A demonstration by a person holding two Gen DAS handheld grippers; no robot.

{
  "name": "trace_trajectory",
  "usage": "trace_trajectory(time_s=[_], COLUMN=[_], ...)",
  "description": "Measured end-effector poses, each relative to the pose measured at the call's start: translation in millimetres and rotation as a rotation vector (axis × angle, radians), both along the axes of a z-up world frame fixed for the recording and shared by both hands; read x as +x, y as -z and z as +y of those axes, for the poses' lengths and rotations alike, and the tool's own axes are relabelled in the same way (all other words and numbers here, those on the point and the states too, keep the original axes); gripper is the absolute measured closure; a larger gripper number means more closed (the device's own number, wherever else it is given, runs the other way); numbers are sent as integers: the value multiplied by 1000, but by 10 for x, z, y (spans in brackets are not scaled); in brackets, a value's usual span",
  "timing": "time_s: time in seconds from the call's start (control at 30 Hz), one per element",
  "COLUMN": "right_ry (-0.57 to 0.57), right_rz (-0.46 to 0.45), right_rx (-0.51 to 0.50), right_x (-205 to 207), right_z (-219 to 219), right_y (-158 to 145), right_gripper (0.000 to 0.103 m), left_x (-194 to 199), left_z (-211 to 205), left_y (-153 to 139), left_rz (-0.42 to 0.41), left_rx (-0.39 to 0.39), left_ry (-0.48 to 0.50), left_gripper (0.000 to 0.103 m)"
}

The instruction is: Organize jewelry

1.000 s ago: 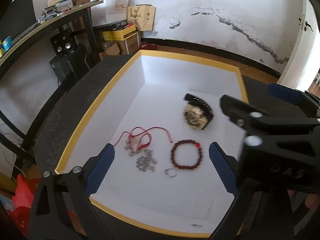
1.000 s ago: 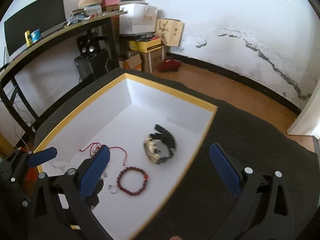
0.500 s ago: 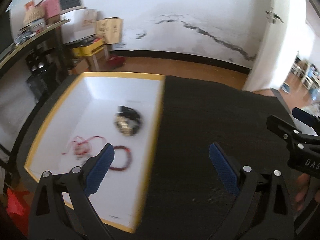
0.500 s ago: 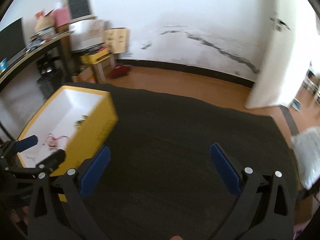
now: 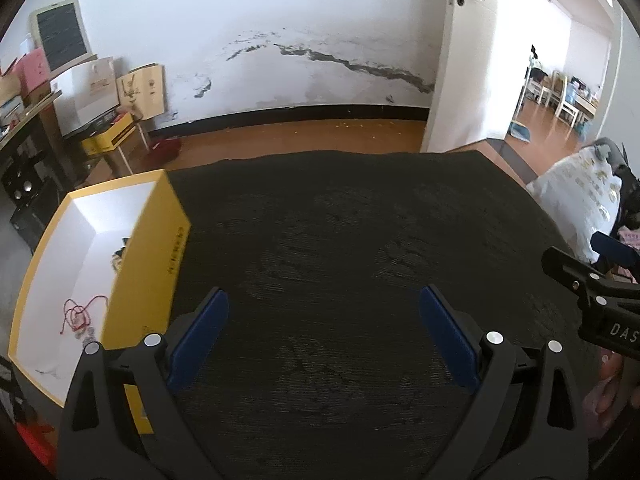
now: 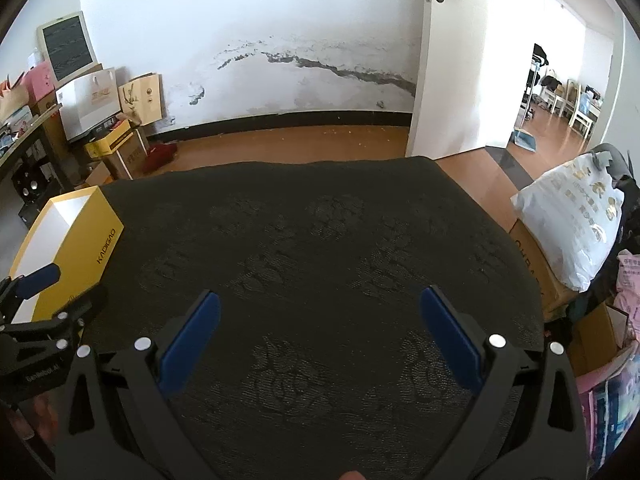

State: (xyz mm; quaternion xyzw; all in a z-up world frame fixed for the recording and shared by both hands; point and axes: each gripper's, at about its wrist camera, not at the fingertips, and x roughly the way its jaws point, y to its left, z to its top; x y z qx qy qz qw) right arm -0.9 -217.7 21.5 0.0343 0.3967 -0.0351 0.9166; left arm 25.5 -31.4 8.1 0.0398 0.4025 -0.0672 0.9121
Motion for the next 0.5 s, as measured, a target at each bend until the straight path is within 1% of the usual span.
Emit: trace_trajectory(time_s=[0.13, 0.3, 0.43, 0.5], right_ry=[-13, -47, -66, -75], right_rz=[16, 14, 26, 34], right_rx=[1, 1, -8, -17], right_x=[29, 131, 192, 221], right_z=[-44, 69, 149, 192], right_y=[76, 99, 145, 169], right_gripper=[6, 6, 6, 6], left_x=[50, 168, 233, 254], left_z=[-80, -2, 52, 65], left_y=[51, 141, 183, 188], left_rz=[0, 17, 40, 39], left_rx=[13, 29, 9, 12], left_ry=[-2, -31, -49, -50], left_gripper=[10, 10, 10, 10])
